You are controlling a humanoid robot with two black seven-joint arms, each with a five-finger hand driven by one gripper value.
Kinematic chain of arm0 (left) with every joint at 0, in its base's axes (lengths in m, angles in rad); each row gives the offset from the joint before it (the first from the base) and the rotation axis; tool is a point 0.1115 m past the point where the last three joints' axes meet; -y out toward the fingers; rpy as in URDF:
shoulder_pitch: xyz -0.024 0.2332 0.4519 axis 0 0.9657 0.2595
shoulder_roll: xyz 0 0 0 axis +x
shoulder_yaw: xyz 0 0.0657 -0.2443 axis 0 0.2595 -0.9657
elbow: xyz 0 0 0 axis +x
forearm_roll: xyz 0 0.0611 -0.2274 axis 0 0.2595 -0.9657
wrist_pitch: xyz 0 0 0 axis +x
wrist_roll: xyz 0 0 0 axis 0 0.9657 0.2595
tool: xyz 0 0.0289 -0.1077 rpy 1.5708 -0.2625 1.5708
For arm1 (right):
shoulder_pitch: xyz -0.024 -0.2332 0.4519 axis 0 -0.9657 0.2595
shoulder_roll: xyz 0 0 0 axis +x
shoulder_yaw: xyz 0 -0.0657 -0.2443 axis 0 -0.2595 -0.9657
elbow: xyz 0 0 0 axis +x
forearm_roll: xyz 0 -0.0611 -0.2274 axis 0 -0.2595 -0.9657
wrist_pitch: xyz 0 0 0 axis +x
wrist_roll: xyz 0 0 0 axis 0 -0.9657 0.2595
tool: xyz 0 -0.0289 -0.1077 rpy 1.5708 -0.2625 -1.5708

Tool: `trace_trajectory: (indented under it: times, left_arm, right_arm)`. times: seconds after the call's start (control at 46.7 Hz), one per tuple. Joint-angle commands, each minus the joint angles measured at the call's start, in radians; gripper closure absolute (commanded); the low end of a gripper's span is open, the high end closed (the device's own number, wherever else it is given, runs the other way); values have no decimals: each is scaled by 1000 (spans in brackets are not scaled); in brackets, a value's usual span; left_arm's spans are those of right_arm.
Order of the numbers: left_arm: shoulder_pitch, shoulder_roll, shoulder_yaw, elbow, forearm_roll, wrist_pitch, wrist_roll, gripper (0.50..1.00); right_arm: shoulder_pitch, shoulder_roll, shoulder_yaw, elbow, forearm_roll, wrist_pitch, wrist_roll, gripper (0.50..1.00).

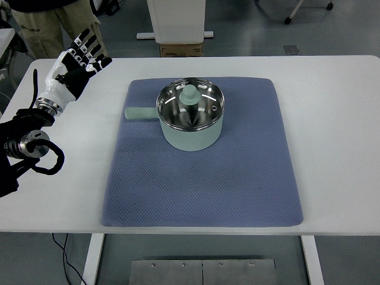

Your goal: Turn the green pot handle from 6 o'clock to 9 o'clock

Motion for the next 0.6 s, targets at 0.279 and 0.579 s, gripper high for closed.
trace_trajectory:
  times: [0.279,0.579]
  left_arm:
    - [67,-4,-105,0,-3,-5,0,500]
    - [105,-66,-192,30,-3,-9,0,500]
  right_arm:
    - [0,0,0,0,0,0,0,500]
    - [0,0,0,0,0,0,0,500]
